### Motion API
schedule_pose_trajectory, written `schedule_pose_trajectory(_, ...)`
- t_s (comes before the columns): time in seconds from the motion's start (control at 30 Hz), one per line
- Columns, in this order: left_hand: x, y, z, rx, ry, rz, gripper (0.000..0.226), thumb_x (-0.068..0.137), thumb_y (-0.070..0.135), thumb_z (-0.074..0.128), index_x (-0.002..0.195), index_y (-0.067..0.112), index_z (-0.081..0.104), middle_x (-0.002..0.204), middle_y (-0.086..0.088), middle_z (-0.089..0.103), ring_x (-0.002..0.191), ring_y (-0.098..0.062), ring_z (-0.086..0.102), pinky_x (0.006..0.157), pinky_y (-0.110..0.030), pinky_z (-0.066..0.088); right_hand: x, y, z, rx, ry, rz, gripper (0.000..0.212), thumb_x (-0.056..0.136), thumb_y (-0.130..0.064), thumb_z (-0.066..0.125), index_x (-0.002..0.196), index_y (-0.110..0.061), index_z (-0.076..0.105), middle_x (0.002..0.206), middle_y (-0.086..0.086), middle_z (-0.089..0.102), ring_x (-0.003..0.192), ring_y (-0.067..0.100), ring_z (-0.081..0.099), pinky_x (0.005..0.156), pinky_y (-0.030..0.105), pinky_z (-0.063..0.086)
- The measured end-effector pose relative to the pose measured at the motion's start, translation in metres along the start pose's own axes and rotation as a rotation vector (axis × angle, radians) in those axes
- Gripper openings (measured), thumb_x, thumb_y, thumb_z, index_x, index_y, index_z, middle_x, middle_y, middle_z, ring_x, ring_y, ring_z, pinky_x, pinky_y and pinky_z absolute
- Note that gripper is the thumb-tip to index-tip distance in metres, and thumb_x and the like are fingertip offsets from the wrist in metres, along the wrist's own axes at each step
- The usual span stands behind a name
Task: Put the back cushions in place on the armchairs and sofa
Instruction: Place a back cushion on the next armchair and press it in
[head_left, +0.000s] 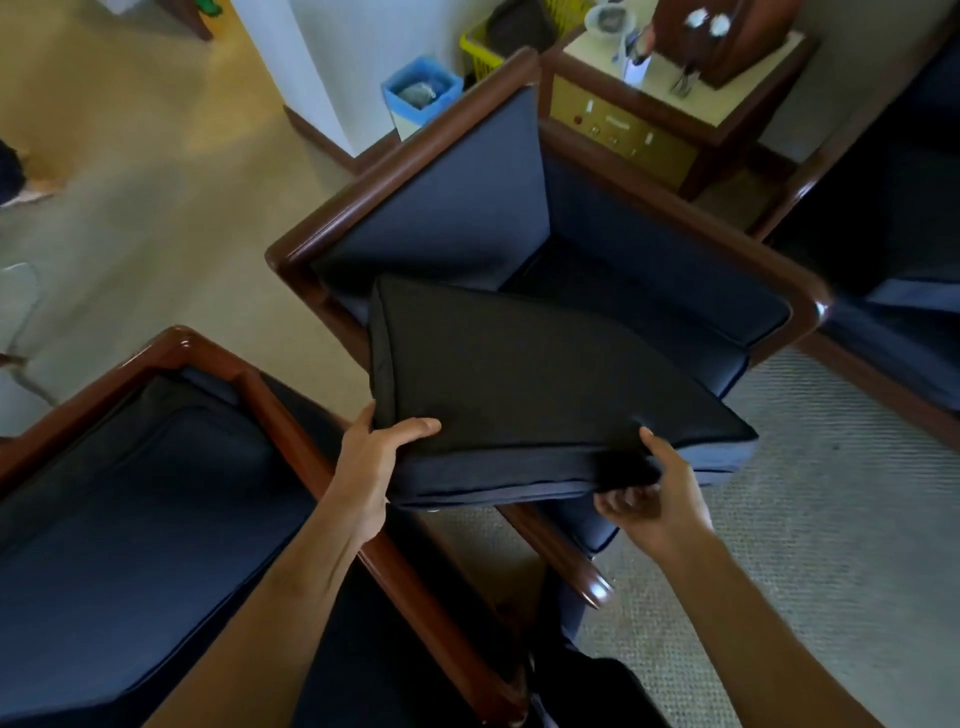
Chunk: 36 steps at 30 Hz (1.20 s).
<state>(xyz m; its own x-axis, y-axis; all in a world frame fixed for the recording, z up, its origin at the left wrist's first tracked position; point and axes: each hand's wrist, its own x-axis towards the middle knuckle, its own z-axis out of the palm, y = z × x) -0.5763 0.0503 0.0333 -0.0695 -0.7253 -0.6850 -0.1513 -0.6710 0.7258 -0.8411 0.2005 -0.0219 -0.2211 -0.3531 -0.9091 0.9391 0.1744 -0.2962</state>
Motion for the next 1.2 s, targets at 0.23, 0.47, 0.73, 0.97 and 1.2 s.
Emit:
schedule_pose_trajectory(0.23,-0.03,0.054,0.041,0.082,-0.146,-0.258,0.06,0.044,0.043,0.089,0.098,0.018,0.083,0.108,-0.016,0.078,0.099,-0.045,0.072,0.056,-0.055,0.061,-0.093,-0.036,-0.014,0.007,0.162,-0.186,0.042,0.082,-0.039,0.087,0.112,-0.017,0.068,0.104,0.01,0.067,0.081,0.022,0.063,0.069,0.038,0.058)
schedule_pose_trajectory(0.47,0.014,0.051,0.091,0.009,-0.055,-0.436,0.052,0.075,0.043,0.084,0.111,0.009,0.069,0.114,-0.023,0.069,0.096,-0.05,0.07,0.05,-0.054,0.061,-0.094,-0.073,-0.018,-0.841,0.189,-0.469,0.079,0.083,-0.035,0.088,0.141,-0.003,0.044,0.132,0.016,0.057,0.11,0.031,0.064,0.093,0.047,0.058)
schedule_pose_trajectory(0.73,0.048,0.01,0.083,0.114,0.006,-0.388,0.061,0.078,0.06,0.074,0.12,0.017,0.065,0.119,-0.022,0.068,0.099,-0.048,0.07,0.058,-0.06,0.062,-0.018,-0.058,0.003,-2.539,-0.046,-1.13,0.146,0.074,-0.082,0.067,0.16,-0.009,-0.025,0.171,0.021,-0.021,0.158,0.044,-0.013,0.122,0.07,-0.005)
schedule_pose_trajectory(0.97,0.051,-0.038,0.026,0.474,-0.27,0.121,0.139,0.057,0.059,0.101,0.161,0.058,0.011,0.166,0.008,0.036,0.149,-0.022,0.043,0.105,-0.048,0.056,-0.005,-0.021,0.012,-2.449,-0.212,-1.221,0.113,0.056,-0.052,0.091,0.15,-0.007,0.047,0.138,0.019,0.06,0.119,0.042,0.062,0.099,0.06,0.053)
schedule_pose_trajectory(1.2,0.063,-0.028,0.04,1.011,-0.135,0.816,0.109,0.067,0.019,0.098,0.157,0.025,0.037,0.164,-0.002,0.04,0.146,-0.028,0.046,0.115,-0.052,0.047,-0.011,-0.046,0.017,-2.371,-0.204,-1.246,0.101,0.065,-0.048,0.084,0.152,-0.014,0.046,0.144,0.009,0.059,0.127,0.035,0.059,0.108,0.054,0.048)
